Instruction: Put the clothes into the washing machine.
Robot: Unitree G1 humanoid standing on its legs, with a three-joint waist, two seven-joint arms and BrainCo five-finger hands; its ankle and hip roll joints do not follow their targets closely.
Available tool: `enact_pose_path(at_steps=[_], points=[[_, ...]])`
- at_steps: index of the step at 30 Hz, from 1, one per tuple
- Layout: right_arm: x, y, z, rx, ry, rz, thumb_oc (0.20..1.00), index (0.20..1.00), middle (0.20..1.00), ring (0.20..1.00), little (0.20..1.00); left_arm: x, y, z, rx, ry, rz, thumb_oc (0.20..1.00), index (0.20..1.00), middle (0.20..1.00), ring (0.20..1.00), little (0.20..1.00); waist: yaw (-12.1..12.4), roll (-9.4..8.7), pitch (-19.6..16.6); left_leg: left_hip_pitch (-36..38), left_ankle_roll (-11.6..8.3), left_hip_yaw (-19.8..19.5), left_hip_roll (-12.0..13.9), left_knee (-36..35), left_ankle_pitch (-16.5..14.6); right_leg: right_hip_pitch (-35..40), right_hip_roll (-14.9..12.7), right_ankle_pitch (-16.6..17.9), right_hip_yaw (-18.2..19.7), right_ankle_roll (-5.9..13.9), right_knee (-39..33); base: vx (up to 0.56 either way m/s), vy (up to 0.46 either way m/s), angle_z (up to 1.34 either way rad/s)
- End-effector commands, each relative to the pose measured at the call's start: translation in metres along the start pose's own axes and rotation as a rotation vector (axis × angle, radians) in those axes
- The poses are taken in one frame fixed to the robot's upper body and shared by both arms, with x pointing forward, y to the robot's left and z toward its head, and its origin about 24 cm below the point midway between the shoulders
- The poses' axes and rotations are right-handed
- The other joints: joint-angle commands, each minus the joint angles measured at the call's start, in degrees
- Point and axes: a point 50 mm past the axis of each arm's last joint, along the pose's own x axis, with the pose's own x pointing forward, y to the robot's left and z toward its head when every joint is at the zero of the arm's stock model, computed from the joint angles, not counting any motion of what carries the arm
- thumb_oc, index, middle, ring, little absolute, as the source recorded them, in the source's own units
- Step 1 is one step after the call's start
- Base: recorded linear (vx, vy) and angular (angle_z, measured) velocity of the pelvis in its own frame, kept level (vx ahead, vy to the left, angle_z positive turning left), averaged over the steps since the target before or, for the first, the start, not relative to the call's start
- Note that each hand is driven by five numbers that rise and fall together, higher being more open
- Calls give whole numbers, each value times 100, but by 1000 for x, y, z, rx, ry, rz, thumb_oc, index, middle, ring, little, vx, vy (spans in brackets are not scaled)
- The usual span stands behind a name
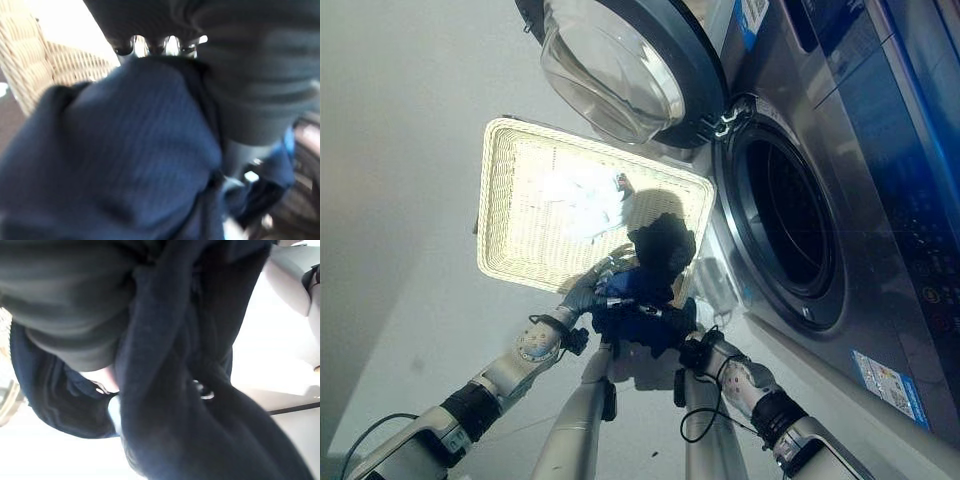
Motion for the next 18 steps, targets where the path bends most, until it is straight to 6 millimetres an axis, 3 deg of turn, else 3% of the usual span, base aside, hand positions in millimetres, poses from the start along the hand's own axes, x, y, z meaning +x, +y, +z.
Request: enact_pose_path(at_steps=[1, 6, 7, 12, 14, 18], points=[[3, 14, 3, 102, -103, 40, 200, 200, 200, 200, 200, -5, 2, 1, -142, -13, 137, 1000, 1000, 1000, 1000, 1000, -78, 191, -132, -405, 25, -90, -474, 429, -123, -310, 209, -331, -239, 392, 626, 44, -33, -2], [0, 1, 18, 187, -208, -36, 200, 200, 200, 200, 200, -13, 26, -15, -251, 69, 385, 1000, 1000, 1000, 1000, 1000, -34, 306, -132, -495, -3, -97, -472, 526, -120, -398, 197, -469, -232, 355, 851, 42, -32, -3], [-1, -3, 28, 226, -265, -47, 200, 200, 200, 200, 200, -18, 36, -22, -293, 102, 485, 1000, 1000, 1000, 1000, 1000, -14, 357, -132, -519, -9, -95, -475, 545, -121, -437, 182, -519, -231, 341, 930, 34, -38, -2], [-7, -13, 60, 356, -435, -54, 200, 200, 200, 200, 200, -29, 48, -42, -373, 186, 621, 1000, 1000, 1000, 1000, 1000, 23, 527, -132, -526, -30, -81, -491, 591, -134, -503, 127, -633, -236, 320, 1097, 31, -15, 2], [-20, -24, 100, 482, -670, -74, 200, 200, 200, 200, 200, -42, 51, -62, -456, 256, 687, 1000, 1000, 1000, 1000, 1000, 37, 690, -132, -509, -53, -26, -476, 603, -142, -546, 95, -735, -243, 310, 1223, 69, 31, 5], [-38, -32, 143, 605, -902, -81, 200, 200, 200, 200, 200, -54, 42, -79, -506, 305, 724, 1000, 1000, 1000, 1000, 1000, 29, 870, -132, -534, -69, 66, -440, 578, -104, -640, 110, -770, -220, 282, 1294, 46, 76, -1]])
